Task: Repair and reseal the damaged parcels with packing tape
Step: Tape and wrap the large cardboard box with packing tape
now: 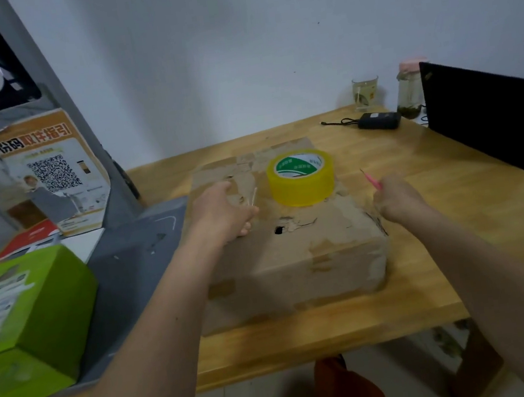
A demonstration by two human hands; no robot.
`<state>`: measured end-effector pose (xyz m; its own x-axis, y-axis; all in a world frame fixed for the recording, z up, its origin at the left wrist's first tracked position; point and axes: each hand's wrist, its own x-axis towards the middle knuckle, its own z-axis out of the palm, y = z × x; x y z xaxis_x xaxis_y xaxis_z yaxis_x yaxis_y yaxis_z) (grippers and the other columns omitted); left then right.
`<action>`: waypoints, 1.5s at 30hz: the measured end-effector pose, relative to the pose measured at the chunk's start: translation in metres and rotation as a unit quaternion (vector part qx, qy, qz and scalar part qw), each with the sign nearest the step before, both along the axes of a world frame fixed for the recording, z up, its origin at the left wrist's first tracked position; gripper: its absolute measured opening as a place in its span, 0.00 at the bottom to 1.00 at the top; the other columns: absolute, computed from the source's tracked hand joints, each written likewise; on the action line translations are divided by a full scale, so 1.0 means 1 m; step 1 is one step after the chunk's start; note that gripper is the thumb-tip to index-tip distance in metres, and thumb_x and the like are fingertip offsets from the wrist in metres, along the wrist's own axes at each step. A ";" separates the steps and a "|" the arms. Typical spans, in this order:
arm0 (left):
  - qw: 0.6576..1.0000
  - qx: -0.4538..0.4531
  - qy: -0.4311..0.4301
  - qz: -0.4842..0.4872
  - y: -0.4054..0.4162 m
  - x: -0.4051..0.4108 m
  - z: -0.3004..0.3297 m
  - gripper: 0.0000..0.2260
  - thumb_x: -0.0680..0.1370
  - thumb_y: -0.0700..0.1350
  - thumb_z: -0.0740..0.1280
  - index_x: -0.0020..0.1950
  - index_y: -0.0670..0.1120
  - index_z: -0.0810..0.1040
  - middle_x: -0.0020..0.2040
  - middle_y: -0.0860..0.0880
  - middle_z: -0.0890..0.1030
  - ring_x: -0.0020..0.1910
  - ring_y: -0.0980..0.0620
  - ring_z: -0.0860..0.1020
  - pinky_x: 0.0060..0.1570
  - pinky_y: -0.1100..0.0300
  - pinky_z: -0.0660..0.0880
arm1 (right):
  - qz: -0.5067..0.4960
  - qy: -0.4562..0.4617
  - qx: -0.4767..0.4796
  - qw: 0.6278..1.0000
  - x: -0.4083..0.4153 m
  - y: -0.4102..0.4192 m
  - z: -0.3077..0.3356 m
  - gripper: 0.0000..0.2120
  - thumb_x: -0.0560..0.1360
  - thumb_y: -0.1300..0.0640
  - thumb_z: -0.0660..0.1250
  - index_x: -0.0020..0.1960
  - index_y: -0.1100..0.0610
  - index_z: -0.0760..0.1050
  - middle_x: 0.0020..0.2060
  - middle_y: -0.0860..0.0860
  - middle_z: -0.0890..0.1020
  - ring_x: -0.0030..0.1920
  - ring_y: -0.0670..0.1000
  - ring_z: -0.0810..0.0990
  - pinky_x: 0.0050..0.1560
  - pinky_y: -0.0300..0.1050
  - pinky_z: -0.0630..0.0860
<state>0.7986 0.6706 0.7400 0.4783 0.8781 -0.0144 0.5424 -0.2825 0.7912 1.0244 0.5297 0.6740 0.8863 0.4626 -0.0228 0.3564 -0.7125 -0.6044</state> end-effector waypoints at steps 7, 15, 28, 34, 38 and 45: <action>0.997 0.040 -0.055 0.049 -0.004 -0.004 -0.011 0.13 0.75 0.39 0.73 0.59 0.42 0.80 0.41 0.44 0.84 0.34 0.48 0.83 0.41 0.49 0.83 | 0.130 -0.199 0.167 0.957 -0.084 -0.011 0.087 0.10 0.82 0.49 0.57 0.55 0.51 0.75 0.46 0.48 0.78 0.43 0.50 0.76 0.38 0.46 0.69; 0.991 0.107 -0.057 0.062 -0.006 -0.008 -0.013 0.11 0.76 0.44 0.71 0.35 0.54 0.78 0.40 0.50 0.85 0.43 0.48 0.83 0.47 0.49 0.82 | 0.247 -0.256 -0.013 0.934 -0.123 0.017 0.066 0.06 0.81 0.57 0.57 0.50 0.54 0.73 0.42 0.50 0.77 0.39 0.52 0.76 0.38 0.51 0.76; 0.973 0.210 -0.015 0.095 -0.014 -0.008 -0.019 0.05 0.80 0.48 0.66 0.46 0.48 0.78 0.44 0.52 0.81 0.45 0.52 0.77 0.42 0.59 0.70 | 0.223 -0.291 -0.049 0.929 -0.127 0.027 0.060 0.05 0.80 0.59 0.61 0.49 0.56 0.75 0.47 0.52 0.76 0.49 0.53 0.71 0.37 0.48 0.69; 0.976 0.200 -0.017 0.088 -0.016 -0.010 -0.019 0.05 0.80 0.48 0.66 0.47 0.48 0.78 0.43 0.52 0.80 0.44 0.54 0.77 0.41 0.61 0.68 | 0.206 -0.245 -0.058 0.945 -0.128 0.043 0.056 0.10 0.81 0.53 0.59 0.60 0.51 0.74 0.56 0.55 0.72 0.63 0.57 0.64 0.41 0.48 0.67; 0.976 0.197 -0.014 0.093 -0.013 -0.010 -0.019 0.05 0.80 0.48 0.66 0.47 0.48 0.77 0.43 0.53 0.80 0.45 0.53 0.78 0.43 0.59 0.72 | 0.228 -0.139 0.042 0.963 -0.125 0.034 0.062 0.13 0.82 0.49 0.52 0.60 0.50 0.71 0.47 0.49 0.71 0.56 0.53 0.68 0.48 0.52 0.72; 0.973 0.202 -0.021 0.106 -0.019 -0.017 -0.015 0.06 0.81 0.46 0.63 0.44 0.48 0.72 0.40 0.52 0.77 0.39 0.54 0.74 0.35 0.60 0.66 | 0.235 -0.145 0.044 0.960 -0.124 0.033 0.063 0.11 0.83 0.51 0.52 0.59 0.49 0.70 0.44 0.46 0.70 0.54 0.53 0.70 0.52 0.57 0.74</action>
<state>0.7819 0.6513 0.7253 0.2780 0.8874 0.3677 0.5924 -0.4598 0.6616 0.9003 0.5630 0.7368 0.5419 0.8025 0.2498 0.7885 -0.3825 -0.4817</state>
